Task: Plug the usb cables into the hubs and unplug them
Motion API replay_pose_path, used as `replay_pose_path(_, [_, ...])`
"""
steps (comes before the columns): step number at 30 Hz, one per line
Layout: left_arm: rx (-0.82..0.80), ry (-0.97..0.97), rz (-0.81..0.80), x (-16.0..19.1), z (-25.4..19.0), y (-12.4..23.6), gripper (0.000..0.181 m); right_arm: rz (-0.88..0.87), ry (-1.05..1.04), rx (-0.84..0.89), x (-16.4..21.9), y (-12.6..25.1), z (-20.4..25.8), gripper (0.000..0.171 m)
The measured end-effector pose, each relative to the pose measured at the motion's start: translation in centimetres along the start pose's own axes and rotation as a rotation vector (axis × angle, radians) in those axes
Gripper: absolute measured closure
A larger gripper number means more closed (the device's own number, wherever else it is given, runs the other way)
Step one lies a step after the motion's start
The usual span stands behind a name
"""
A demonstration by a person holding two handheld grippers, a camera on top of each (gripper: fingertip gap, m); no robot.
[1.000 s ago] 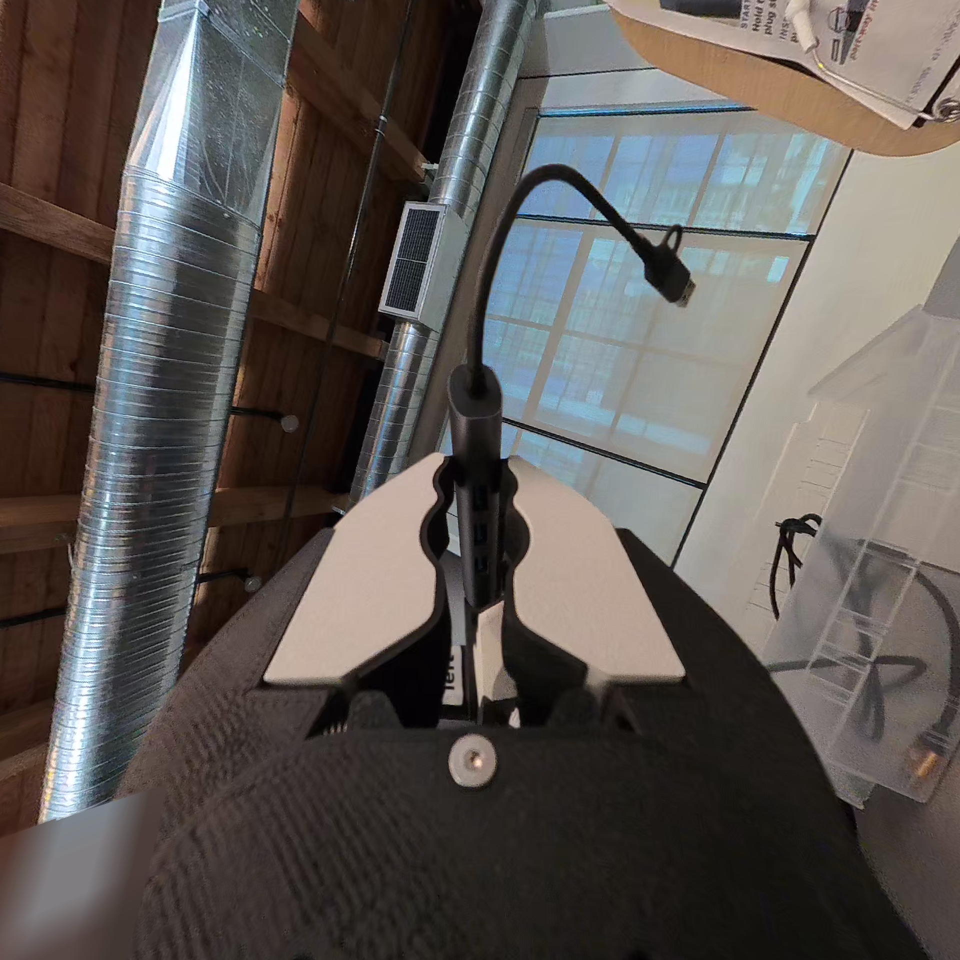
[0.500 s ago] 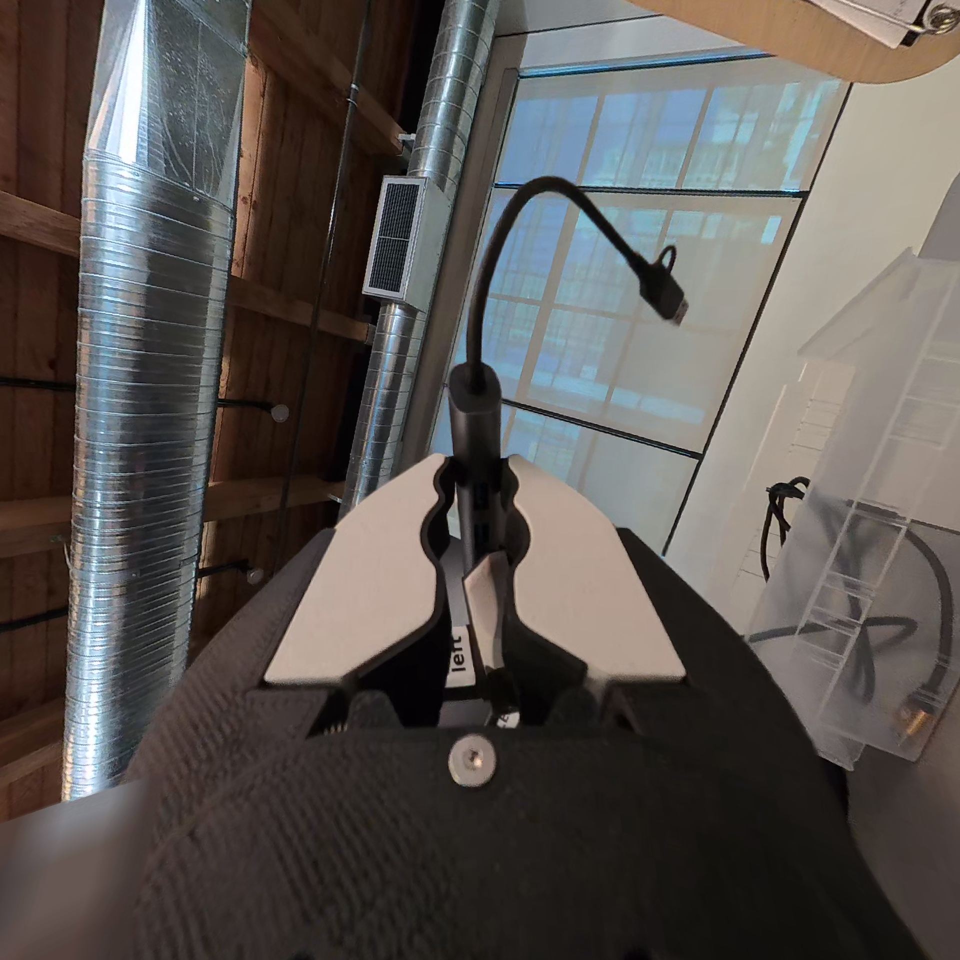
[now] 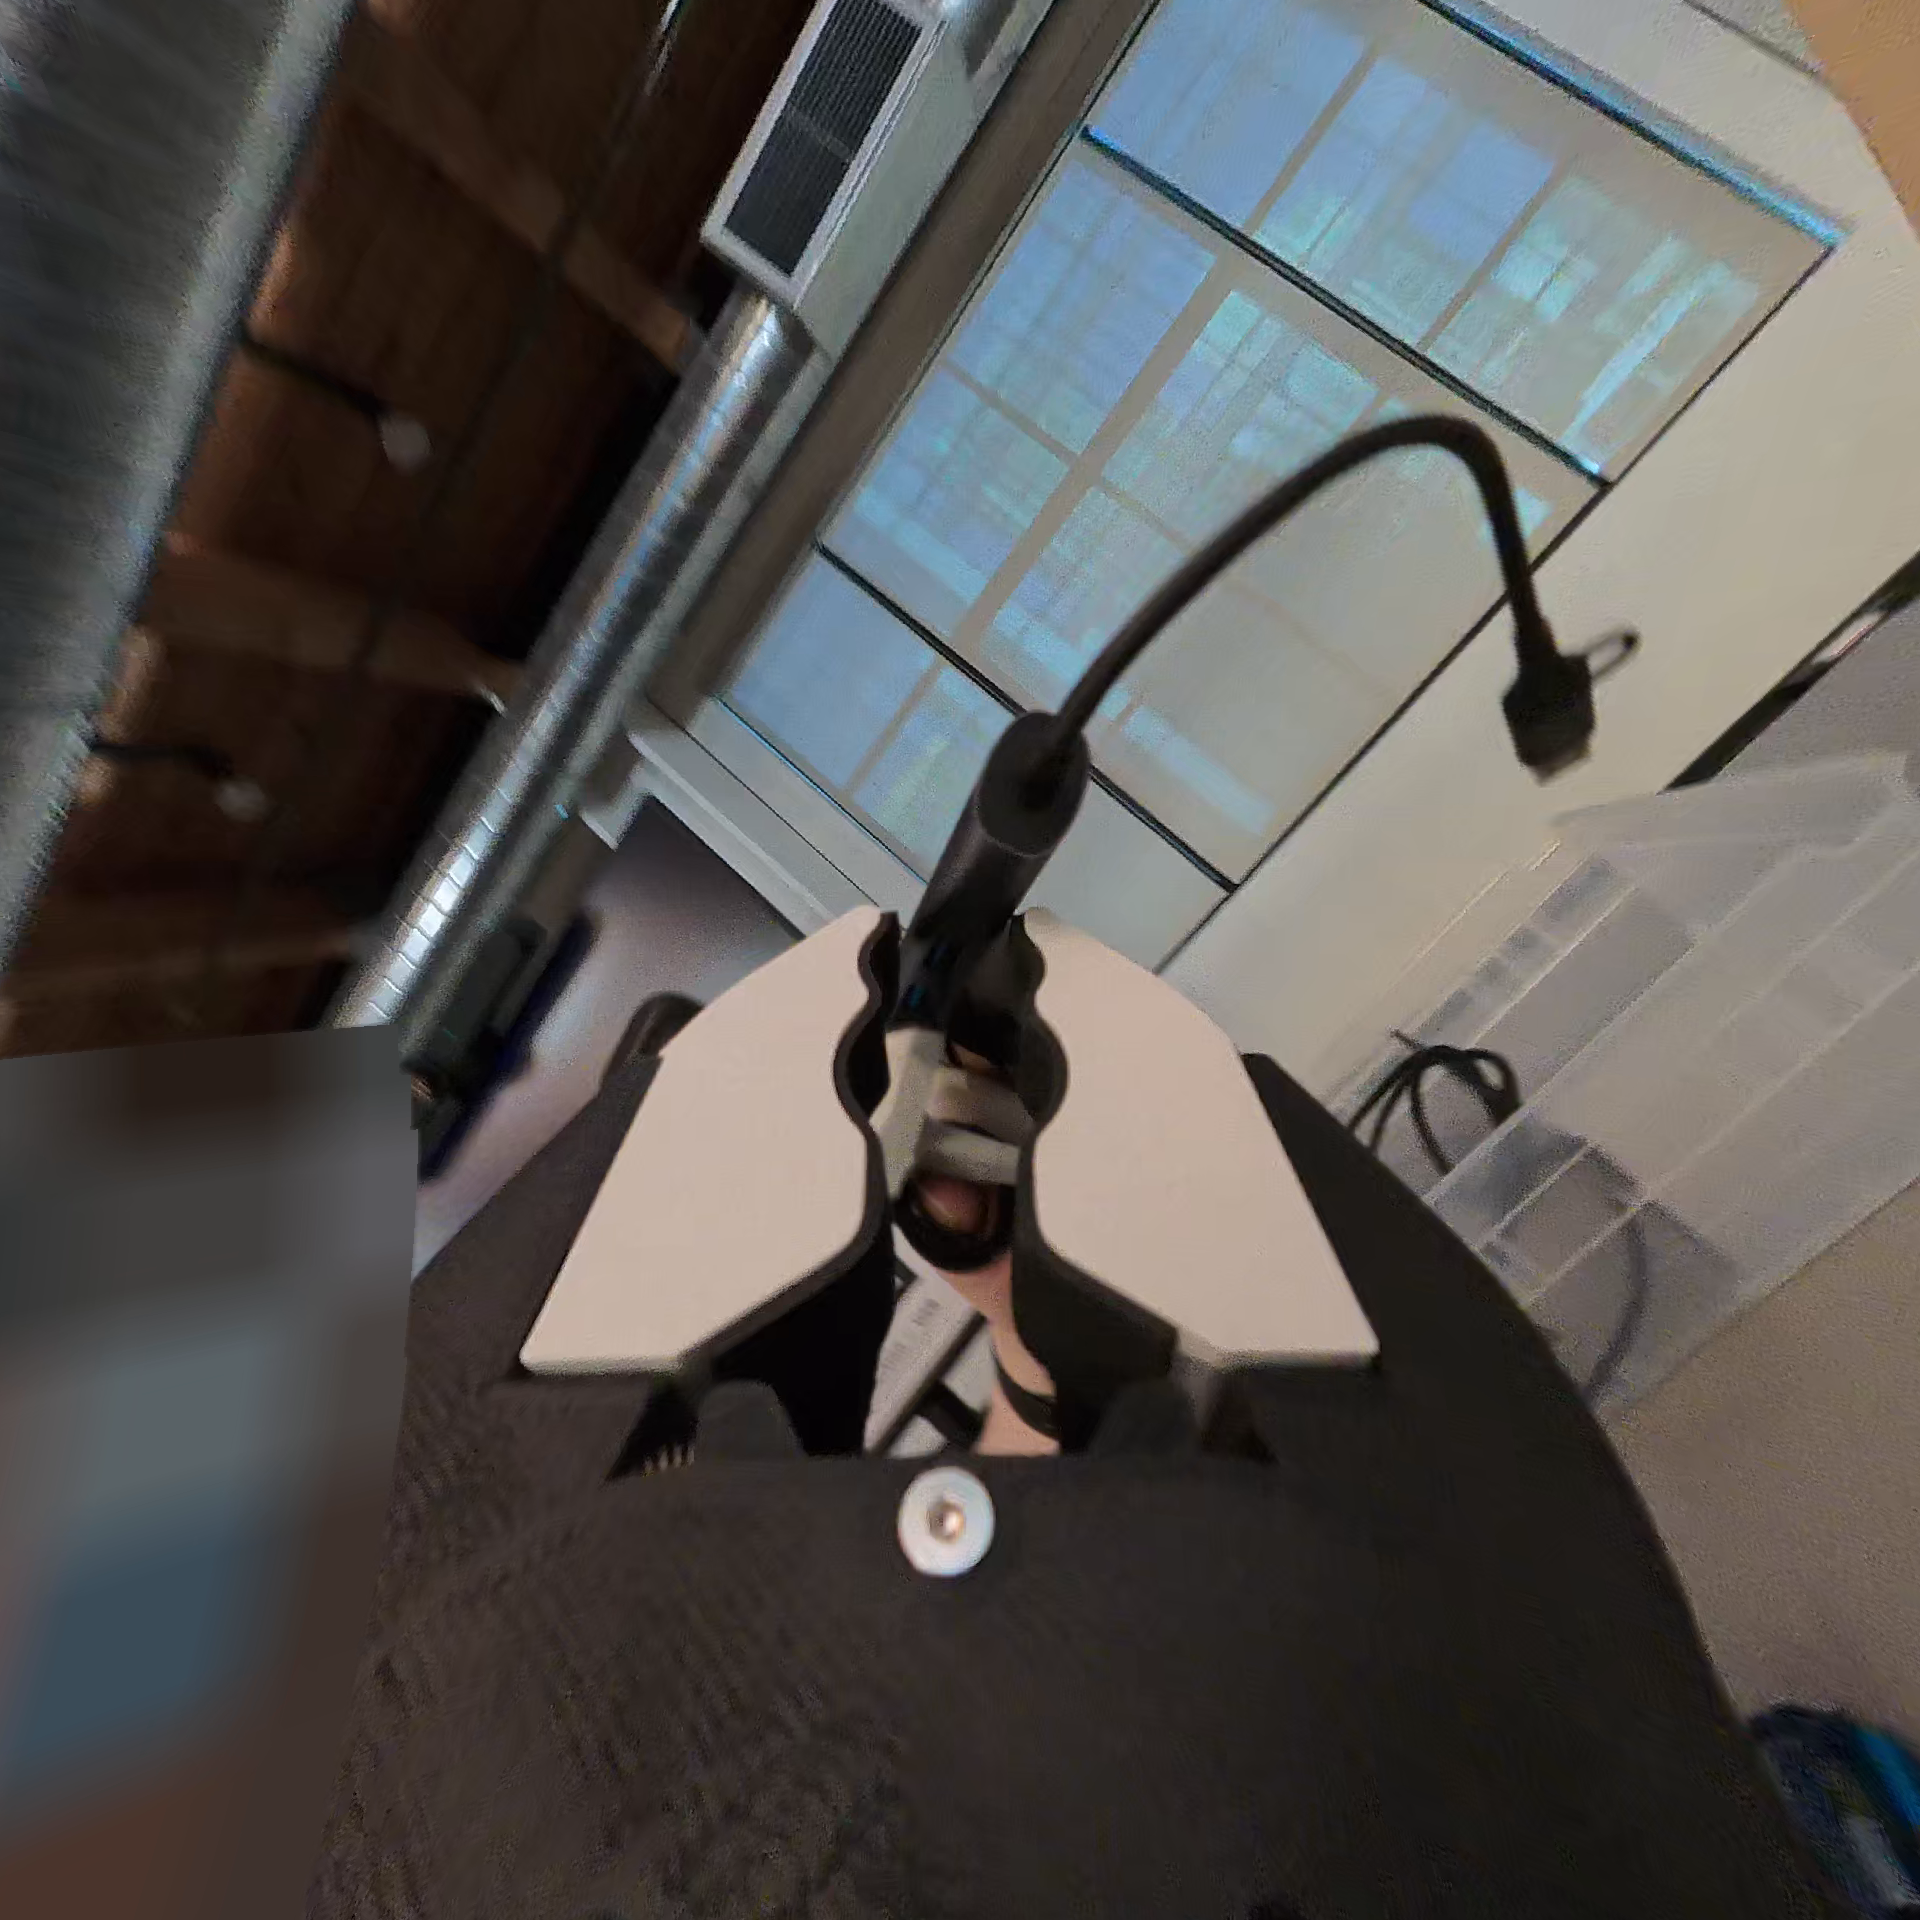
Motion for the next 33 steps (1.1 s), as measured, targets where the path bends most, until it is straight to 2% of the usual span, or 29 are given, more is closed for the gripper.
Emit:
replay_pose_path(4, [0.133, 0.253, -0.106, -1.1, 2.0, 1.8, 0.145, 0.088, 0.236, 0.128, -0.1, -0.5, 1.7, 0.139])
replay_pose_path(8, [0.311, 0.541, -0.170, -1.3, 3.9, 3.1, 0.145, 0.159, 0.483, 0.231, 0.2, -1.1, 3.1, 0.140])
replay_pose_path(12, [0.407, 0.727, -0.181, -0.3, 4.8, 2.9, 0.145, 0.238, 0.549, 0.311, 0.6, -1.4, 2.5, 0.141])
replay_pose_path(16, [0.405, 0.798, -0.165, 0.6, 5.6, 2.6, 0.145, 0.309, 0.603, 0.333, 0.6, -1.2, 2.2, 0.151])
replay_pose_path(20, [0.453, 0.907, -0.163, 1.4, 6.0, 2.4, 0.145, 0.333, 0.907, 0.553, 0.7, -1.1, 2.2, 0.150])
replay_pose_path(23, [0.475, 0.960, -0.152, 2.0, 5.8, 1.7, 0.145, 0.295, 1.148, 0.617, 1.3, -1.6, 3.3, 0.133])
replay_pose_path(26, [0.504, 0.965, -0.134, 2.0, 5.1, 1.3, 0.145, 0.409, 1.162, 0.651, 2.0, -2.1, 2.2, 0.119])
replay_pose_path(30, [0.546, 0.949, -0.116, 1.5, 4.4, 1.2, 0.145, 0.409, 1.223, 0.694, 2.0, -1.8, 1.0, 0.125])
replay_pose_path(33, [0.563, 0.939, -0.108, 1.3, 4.1, 1.2, 0.145, 0.427, 1.356, 0.726, 2.3, -1.7, 1.2, 0.139])
Point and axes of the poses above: each gripper's, where its closed fingertips meet, y back along the fingers, x out of its underside, z = x × y across the jaws, the point moved 7 cm from there along y, back along the fingers, and after that the axes turned 11 degrees about z, right-handed, at the moved point
